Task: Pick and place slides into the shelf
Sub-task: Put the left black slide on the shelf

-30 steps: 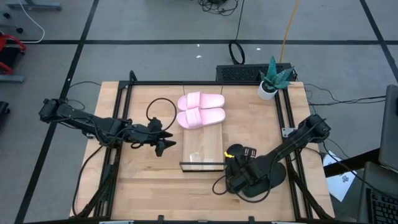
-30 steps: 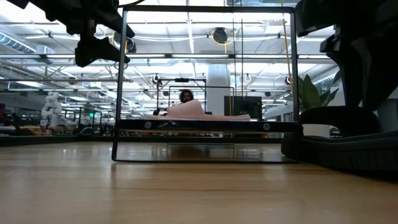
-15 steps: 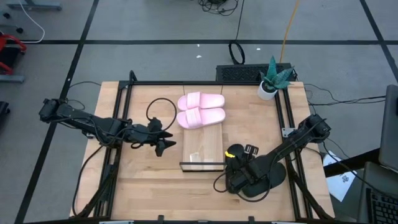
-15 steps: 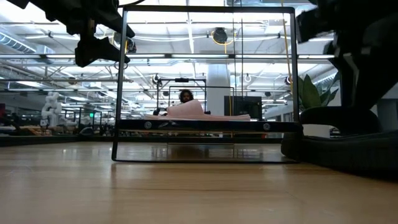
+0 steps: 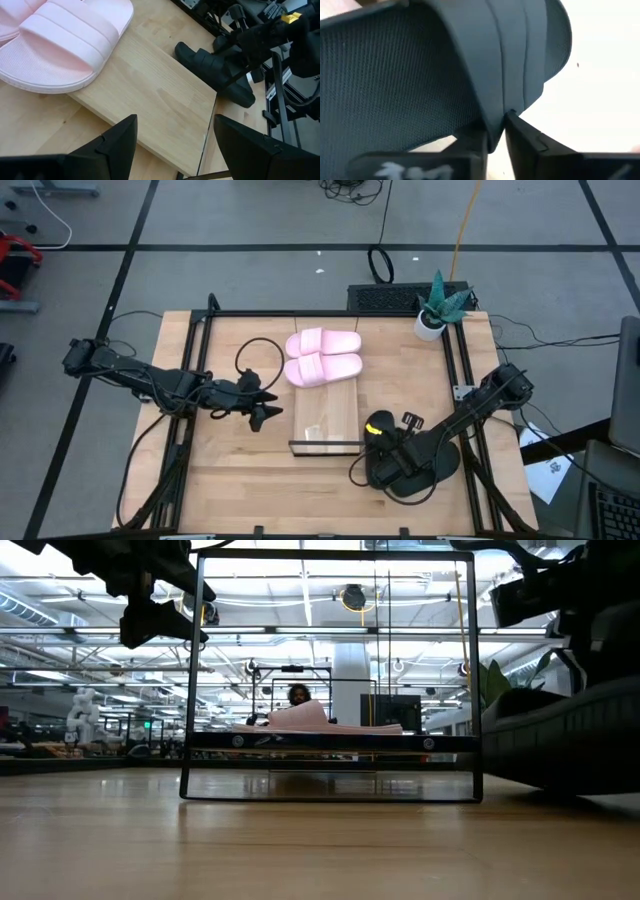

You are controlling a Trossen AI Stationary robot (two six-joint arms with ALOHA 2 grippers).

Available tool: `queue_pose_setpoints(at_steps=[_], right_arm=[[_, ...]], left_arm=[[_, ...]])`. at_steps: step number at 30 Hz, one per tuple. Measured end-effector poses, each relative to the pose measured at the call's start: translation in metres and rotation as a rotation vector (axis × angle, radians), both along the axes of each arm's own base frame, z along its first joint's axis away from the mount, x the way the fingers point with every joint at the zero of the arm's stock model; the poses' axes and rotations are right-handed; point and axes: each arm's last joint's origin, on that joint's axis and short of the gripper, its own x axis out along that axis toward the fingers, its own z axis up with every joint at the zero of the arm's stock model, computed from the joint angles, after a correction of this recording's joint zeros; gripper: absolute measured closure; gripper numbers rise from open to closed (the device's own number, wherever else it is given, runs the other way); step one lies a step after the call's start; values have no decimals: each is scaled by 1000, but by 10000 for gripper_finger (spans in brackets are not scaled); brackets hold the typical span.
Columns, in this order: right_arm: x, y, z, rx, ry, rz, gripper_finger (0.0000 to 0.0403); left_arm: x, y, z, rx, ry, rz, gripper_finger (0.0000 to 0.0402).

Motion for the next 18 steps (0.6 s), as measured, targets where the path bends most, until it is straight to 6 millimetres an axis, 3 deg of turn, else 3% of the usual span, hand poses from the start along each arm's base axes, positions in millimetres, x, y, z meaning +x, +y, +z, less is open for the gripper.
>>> queue_pose_setpoints(at_steps=[4, 12, 18], right_arm=[[-2, 2, 0, -22, -17, -12, 395], [-16, 2, 7, -117, -29, -111, 399], [-27, -2, 25, -136, -92, -187, 401]], left_arm=[[0, 0, 0, 2, 1, -1, 144], [0, 0, 0, 6, 1, -4, 144], [0, 0, 0, -2, -2, -2, 144]])
